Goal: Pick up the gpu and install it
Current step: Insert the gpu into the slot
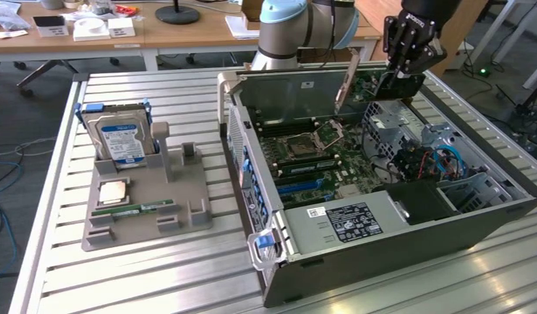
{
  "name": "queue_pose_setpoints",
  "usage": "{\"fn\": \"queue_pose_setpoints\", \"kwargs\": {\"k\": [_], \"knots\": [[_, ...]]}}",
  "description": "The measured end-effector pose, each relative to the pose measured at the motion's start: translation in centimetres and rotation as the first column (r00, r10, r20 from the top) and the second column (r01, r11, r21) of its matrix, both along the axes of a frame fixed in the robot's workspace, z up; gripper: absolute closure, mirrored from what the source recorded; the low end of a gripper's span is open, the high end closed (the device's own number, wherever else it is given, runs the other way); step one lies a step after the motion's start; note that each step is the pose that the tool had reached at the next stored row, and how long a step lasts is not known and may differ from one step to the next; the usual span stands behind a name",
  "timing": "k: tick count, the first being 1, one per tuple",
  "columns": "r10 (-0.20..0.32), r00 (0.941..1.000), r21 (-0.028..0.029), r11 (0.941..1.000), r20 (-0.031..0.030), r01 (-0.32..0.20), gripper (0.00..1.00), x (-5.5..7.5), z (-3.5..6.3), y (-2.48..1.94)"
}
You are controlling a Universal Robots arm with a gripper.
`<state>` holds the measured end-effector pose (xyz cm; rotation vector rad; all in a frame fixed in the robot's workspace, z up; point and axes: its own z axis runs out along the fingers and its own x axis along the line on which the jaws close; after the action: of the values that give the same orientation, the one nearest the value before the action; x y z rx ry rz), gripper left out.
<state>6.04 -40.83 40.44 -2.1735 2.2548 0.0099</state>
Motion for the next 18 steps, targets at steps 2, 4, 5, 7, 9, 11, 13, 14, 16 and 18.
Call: {"fn": "queue_pose_setpoints", "kwargs": {"k": [2,4,5,7,9,11,13,14,16,18], "knots": [[0.0,1.0,0.0001,1.0,0.0,0.0,0.74,-0.2,-0.12,0.0],[0.0,1.0,0.0,1.0,-0.0001,0.0,0.74,-0.4,-0.2,0.0],[0.0,1.0,0.0001,1.0,0.0,0.0,0.74,-0.5,-0.24,0.0],[0.0,1.0,0.0001,1.0,0.0,0.0,0.74,-0.8,-0.3,0.0],[0.0,1.0,0.0,1.0,-0.0001,0.0,0.74,-0.9,-0.33,0.0],[0.0,1.0,0.0,1.0,-0.0001,0.0,0.74,-1.1,-0.35,0.0],[0.0,1.0,-0.0001,1.0,0.0,0.0,0.74,-1.2,-0.37,0.0],[0.0,1.0,0.0,1.0,0.0,0.0,0.74,-1.2,-0.38,0.0],[0.0,1.0,-0.0001,1.0,-0.0001,0.0,0.74,-1.3,-0.39,-0.02],[0.0,1.0,0.0001,1.0,0.0,0.0,0.74,-1.4,-0.41,-0.04]]}}
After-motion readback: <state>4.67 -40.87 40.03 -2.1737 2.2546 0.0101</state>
